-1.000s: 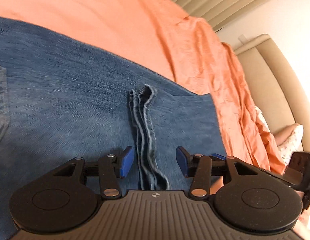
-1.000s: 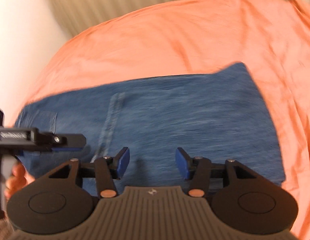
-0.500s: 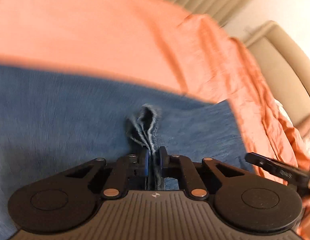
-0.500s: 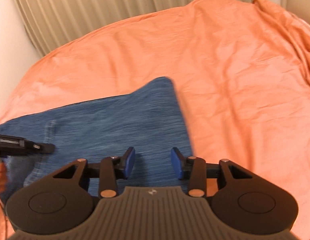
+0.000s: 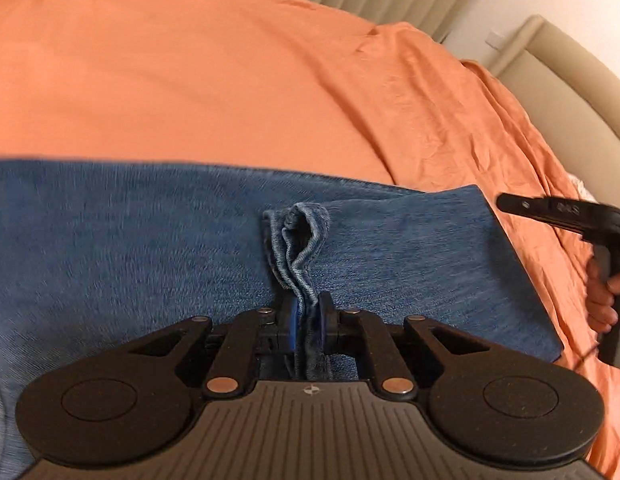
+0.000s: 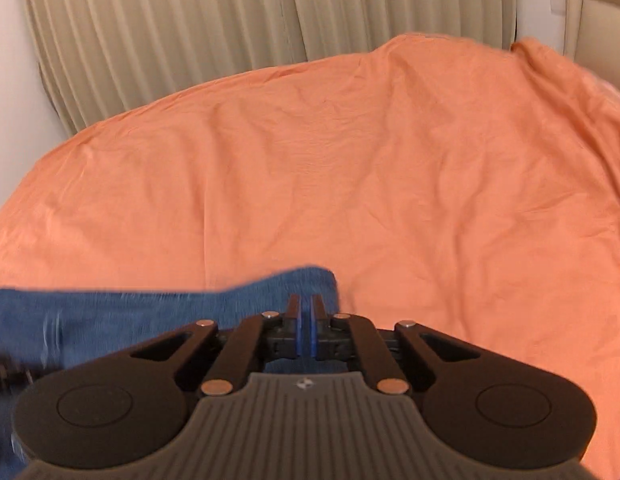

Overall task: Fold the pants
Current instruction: 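Lower the hem onto the jeans near the waistband and open the right gripper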

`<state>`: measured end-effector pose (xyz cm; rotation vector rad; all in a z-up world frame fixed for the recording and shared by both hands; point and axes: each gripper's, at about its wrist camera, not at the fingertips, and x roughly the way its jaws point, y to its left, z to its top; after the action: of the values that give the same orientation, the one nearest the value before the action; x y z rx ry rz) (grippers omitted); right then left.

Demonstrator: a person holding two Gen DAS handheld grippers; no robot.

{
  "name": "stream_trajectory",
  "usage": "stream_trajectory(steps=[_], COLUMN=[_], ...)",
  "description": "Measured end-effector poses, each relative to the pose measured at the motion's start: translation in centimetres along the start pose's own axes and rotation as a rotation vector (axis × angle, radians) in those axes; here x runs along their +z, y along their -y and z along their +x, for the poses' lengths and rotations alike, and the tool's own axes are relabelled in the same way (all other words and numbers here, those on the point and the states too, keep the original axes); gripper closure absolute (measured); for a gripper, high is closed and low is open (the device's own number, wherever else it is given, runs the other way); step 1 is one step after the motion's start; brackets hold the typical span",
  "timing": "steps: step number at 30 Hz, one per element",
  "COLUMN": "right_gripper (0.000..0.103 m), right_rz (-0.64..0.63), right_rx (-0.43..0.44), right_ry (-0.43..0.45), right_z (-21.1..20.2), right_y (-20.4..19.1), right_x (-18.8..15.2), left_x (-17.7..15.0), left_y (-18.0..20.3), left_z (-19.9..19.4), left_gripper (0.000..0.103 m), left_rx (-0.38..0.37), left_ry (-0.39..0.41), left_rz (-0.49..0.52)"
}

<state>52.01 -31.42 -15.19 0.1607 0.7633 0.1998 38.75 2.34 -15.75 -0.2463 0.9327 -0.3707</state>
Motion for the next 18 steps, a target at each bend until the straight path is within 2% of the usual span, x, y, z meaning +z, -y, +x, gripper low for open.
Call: stream_trajectory(steps=[5,9,12,13,16,18], right_gripper=[0.103,0.103,0.103,0.103,0.103,0.103], right_rz=[-0.035,-0.004,-0.011,-0.011,-0.044,-0.049], right_rx=[-0.035,-0.031,-0.018,-0.018,0.0,0.031], right_ry=[-0.079,-0.101,-0.103,-0.103,-0.09,-0.096], right_z=[5.4,6.3,4.7,4.7,1.1,-2.9], right_y=[0.0,0.5,0.3,0.3,0.4,0.5], right_x=[0.4,-0.4,-0.4,-0.4,-1.3,-3.0], left_x=[-0.3,-0.5,0.1,0.2,-0.6,-1.4], left_y=[-1.8,-2.1,-1.0,-0.8,0.3,1.4], left_z=[0.0,-0.1,-0.5,-0.7,-2.2,-3.3], left_gripper=[0.085,0.085,0.08,0.075,0.073,0.073], left_rx=[-0.047,-0.054,-0.029,-0.026,-0.009,-0.002], left_ry=[-0.011,-0.01,-0.032,-0.044,-0.032,-0.014], left_rz=[-0.058,-0.054,-0.057,-0.072,-0.053,-0.016])
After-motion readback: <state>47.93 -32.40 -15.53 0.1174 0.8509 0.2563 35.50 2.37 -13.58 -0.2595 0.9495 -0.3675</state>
